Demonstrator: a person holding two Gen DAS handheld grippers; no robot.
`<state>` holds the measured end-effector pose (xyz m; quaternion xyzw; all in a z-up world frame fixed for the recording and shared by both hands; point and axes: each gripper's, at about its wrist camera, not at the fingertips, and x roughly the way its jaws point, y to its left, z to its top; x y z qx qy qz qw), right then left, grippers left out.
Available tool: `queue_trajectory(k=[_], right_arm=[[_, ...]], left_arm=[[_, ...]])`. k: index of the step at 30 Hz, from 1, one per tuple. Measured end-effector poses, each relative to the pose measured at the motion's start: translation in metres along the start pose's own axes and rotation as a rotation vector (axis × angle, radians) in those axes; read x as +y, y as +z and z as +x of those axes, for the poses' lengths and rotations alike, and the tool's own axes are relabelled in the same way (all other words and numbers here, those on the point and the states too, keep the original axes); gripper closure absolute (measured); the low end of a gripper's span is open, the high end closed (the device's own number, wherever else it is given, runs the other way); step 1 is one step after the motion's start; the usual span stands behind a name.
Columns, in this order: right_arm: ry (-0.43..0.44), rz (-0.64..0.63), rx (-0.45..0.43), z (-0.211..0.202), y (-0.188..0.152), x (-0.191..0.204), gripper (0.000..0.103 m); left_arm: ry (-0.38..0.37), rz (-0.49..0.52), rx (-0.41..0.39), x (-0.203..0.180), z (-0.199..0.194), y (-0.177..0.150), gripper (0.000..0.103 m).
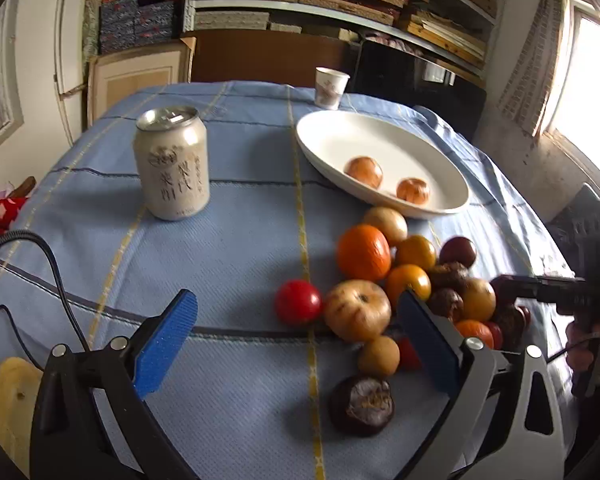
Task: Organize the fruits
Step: 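Grasp a dark red plum with the right gripper while the left gripper grasps a dark brown fruit, then release the plum into the white plate with the right gripper while the left gripper releases the dark fruit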
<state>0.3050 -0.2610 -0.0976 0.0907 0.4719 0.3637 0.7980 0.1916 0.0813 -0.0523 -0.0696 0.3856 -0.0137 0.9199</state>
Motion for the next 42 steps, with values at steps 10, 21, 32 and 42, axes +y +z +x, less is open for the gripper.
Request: queue_trajectory(k=[10,21,32,42], right_arm=[[0.019,0.009,-0.022,-0.003,0.001,0.001,0.066],[0.009,0.014,-0.030,-0.006,-0.002,-0.001,0.066],[0.003,0.011,-0.034,-0.008,-0.002,-0.001,0.066],[0.006,0.013,-0.036,-0.010,-0.002,-0.002,0.066]], left_arm=[[-0.080,0.141,0.046,-0.025,-0.009,-0.030,0.005],[-0.059,0.258,0.170,-0.046,0.014,-0.039,0.038],[-0.053,0.269,0.191,-0.046,0.017,-0.041,0.052],[-0.056,0.255,0.186,-0.044,0.014,-0.042,0.062]])
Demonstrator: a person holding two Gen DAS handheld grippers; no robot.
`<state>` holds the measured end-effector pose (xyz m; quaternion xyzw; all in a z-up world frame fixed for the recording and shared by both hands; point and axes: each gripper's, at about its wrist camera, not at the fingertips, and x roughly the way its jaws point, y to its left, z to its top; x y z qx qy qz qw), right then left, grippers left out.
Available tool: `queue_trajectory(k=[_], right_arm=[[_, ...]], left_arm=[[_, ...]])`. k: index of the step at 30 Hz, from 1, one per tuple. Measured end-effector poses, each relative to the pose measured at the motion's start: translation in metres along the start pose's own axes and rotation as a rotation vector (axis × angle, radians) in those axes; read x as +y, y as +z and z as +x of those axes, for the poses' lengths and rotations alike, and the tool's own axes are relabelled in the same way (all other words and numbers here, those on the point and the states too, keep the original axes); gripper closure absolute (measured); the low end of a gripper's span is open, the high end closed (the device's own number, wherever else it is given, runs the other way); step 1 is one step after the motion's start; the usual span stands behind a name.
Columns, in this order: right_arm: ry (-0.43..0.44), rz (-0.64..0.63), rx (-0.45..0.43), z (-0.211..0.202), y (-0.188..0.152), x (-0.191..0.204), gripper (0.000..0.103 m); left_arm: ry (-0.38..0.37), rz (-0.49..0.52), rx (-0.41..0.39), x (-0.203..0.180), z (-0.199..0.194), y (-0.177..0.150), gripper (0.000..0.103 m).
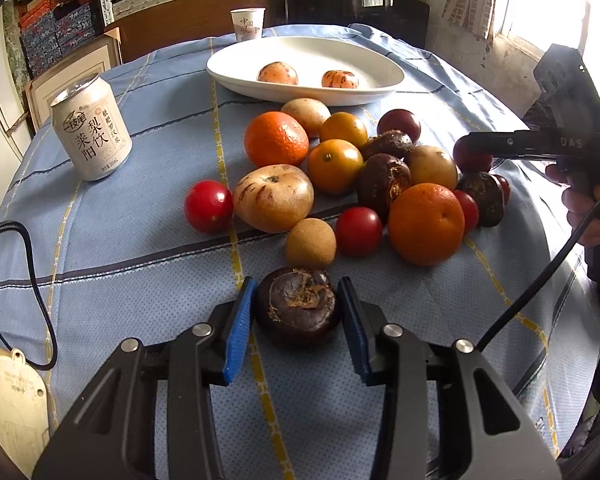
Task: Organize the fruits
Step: 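Release the plum into the white plate with the right gripper while the left gripper releases the dark fruit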
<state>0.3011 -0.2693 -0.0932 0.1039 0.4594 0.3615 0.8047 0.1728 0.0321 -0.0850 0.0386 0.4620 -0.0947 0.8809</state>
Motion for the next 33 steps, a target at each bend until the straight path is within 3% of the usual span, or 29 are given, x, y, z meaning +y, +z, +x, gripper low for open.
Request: queue_trajectory(k=[5,9,13,18,22,25,33], right_arm=[[-0.006,-0.012,-0.038,-0.004,0.002,0.001,0.066],[0.024,-0.021,-0.085,-0.004,0.012,0.004,0.066],[0.046,-0.007,-0.125,-0.002,0.032,0.009,0.066],[0.040,0.011,-0.205,0.002,0.065,0.011,0.066],[0.006,0.050,-0.226,0.016,0.089,0.000,0.066],[-0.030,0.072,-0.214,0.028,0.103,-0.011,0.066],[-0.081,0.075,-0.185,0.051,0.118,-0.024,0.064]], left_arm=[[-0.011,-0.018,-0.027,0.005,-0.012,0.005,0.062],[-0.026,-0.006,-0.087,0.008,-0.029,0.033,0.062],[-0.017,0.023,-0.169,0.010,-0.035,0.082,0.062],[0.007,0.020,-0.205,0.014,-0.020,0.149,0.062],[-0.004,-0.034,-0.162,0.024,0.011,0.196,0.062],[0.029,-0.070,-0.115,0.034,0.042,0.222,0.062],[0.080,-0.085,-0.038,0.041,0.096,0.236,0.060]])
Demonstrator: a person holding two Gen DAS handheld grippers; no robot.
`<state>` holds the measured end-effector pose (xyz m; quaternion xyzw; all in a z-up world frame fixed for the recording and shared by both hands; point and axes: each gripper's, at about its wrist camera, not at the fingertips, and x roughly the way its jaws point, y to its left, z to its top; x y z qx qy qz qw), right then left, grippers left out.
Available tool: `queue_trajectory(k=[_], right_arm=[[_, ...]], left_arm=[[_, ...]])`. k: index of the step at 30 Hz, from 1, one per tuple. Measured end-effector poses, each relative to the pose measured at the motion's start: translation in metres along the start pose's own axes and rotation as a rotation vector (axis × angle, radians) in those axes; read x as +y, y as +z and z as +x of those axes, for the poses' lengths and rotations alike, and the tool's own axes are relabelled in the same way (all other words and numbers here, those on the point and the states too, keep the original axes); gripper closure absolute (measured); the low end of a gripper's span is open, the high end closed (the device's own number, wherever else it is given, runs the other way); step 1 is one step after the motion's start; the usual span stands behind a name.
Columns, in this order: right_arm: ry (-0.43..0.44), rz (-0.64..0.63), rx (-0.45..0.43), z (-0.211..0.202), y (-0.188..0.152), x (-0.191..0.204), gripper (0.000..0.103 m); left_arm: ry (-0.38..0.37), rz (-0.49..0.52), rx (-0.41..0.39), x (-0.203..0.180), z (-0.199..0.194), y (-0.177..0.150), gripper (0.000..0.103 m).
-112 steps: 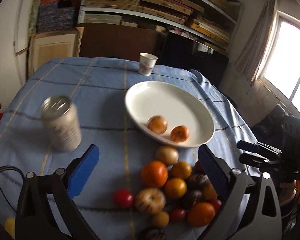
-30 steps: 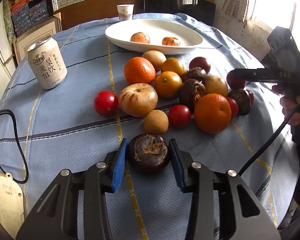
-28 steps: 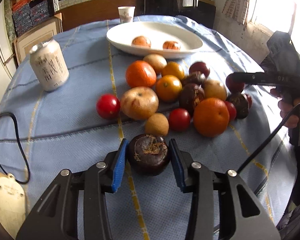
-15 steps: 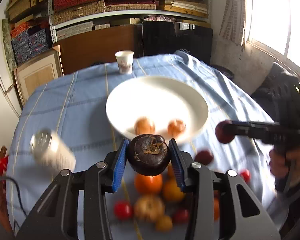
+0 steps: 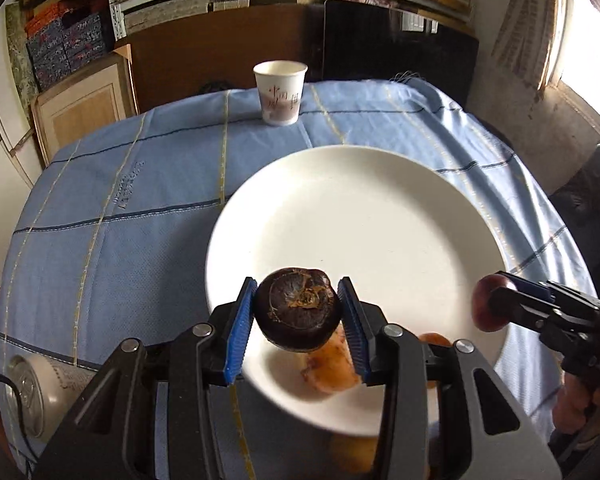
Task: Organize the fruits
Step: 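Release the plum into the white plate with the right gripper while the left gripper releases the dark fruit, then grasp a red tomato with the right gripper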
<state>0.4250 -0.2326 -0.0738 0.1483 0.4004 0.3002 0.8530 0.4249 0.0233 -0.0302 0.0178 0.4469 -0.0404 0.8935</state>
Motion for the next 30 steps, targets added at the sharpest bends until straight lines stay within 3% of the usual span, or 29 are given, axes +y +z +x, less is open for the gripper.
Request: queue_trajectory(k=[1,2,3,4,6,9,16,18,20,25,30], right_arm=[[-0.001,-0.002,0.003,0.001,-0.001,0.000,0.063],[0.004,-0.003,-0.001,0.000,-0.002,0.002,0.053],[0.014,-0.001,-0.010,-0.004,-0.002,0.003,0.026],[0.021,-0.003,-0.026,-0.011,-0.003,0.005,0.018],[0.024,-0.016,-0.055,-0.024,-0.002,0.012,0.005],[0.032,-0.051,-0.097,-0.045,-0.003,0.024,0.003],[0.210,-0.154,-0.246,-0.086,-0.039,0.037,0.003],[0.204,-0.249,-0.153,-0.086,-0.047,0.045,0.003],[0.133,-0.349,-0.087,-0.088,-0.054,0.054,0.003],[0.076,-0.489,0.007,-0.092,-0.070,0.060,0.003],[0.075,-0.707,0.103,-0.106,-0.099,0.065,0.004]], left_arm=[[0.016,0.002,-0.003,0.000,0.002,-0.001,0.047],[0.033,0.003,-0.013,-0.001,0.000,-0.001,0.028],[0.043,0.000,-0.031,0.000,-0.003,-0.002,0.020],[0.054,-0.008,-0.067,0.001,-0.012,-0.005,0.012],[0.056,-0.024,-0.105,0.002,-0.027,-0.010,0.009],[0.036,-0.046,-0.137,0.004,-0.054,-0.027,0.006],[-0.040,-0.149,-0.196,0.019,-0.105,-0.098,0.005],[-0.088,-0.191,-0.204,0.022,-0.112,-0.120,0.005],[-0.108,-0.180,-0.212,0.017,-0.115,-0.135,0.005],[-0.016,-0.105,-0.235,0.003,-0.122,-0.166,0.005],[0.027,-0.122,-0.248,0.013,-0.128,-0.177,0.005]])
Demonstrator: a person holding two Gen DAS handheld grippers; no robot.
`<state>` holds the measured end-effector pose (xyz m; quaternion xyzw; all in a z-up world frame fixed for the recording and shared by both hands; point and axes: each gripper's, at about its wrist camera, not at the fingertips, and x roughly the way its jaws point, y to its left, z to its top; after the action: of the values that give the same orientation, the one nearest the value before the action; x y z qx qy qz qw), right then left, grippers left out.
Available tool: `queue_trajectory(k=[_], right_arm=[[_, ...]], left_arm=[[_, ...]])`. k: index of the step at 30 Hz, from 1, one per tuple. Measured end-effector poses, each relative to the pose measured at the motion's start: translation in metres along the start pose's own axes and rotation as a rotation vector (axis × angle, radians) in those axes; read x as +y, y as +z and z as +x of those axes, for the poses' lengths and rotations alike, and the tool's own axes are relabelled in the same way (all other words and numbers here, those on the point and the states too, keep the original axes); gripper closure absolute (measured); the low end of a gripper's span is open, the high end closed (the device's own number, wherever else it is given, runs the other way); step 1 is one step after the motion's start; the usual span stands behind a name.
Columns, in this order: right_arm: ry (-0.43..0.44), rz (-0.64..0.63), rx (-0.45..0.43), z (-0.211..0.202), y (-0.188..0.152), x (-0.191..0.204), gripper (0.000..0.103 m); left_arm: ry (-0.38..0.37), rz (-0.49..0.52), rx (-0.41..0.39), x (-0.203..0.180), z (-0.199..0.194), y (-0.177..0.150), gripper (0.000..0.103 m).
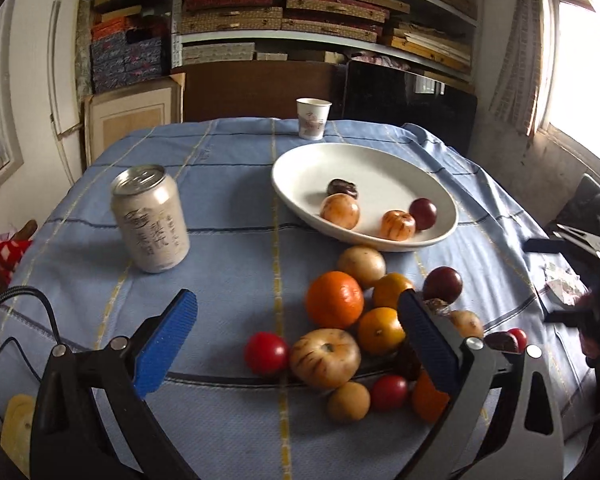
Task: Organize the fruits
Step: 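Grasp a red tomato with the right gripper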
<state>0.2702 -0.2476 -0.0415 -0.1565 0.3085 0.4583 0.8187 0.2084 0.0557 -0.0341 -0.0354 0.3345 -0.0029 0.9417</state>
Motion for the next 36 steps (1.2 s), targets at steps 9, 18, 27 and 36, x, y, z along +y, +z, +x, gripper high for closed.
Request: queue_trajectory(k=[9,18,27,36], right_arm=[[0.095,-0.132,0.114,-0.013,-0.036,0.018,0.032],[-0.021,-0.149,0.218,0.014,-0.043,0.023,0.044],[-0.052,-0.179,0.236,0.023,-0.044,0.028,0.070],[-0.057,-0.094,0.180,0.010,-0.039,0.013,0.073]], left_arm=[[0.004,-0.091,0.007,0.025,-0.006,-0.003,0.005],[0.044,-0.092,0.019,0.028,-0.002,-0.005,0.005],[0.051,-0.079,0.024,0.026,-0.001,-0.007,0.005],[-0.018,-0.035,0.031,0.032,-0.011,-0.007,0.005]])
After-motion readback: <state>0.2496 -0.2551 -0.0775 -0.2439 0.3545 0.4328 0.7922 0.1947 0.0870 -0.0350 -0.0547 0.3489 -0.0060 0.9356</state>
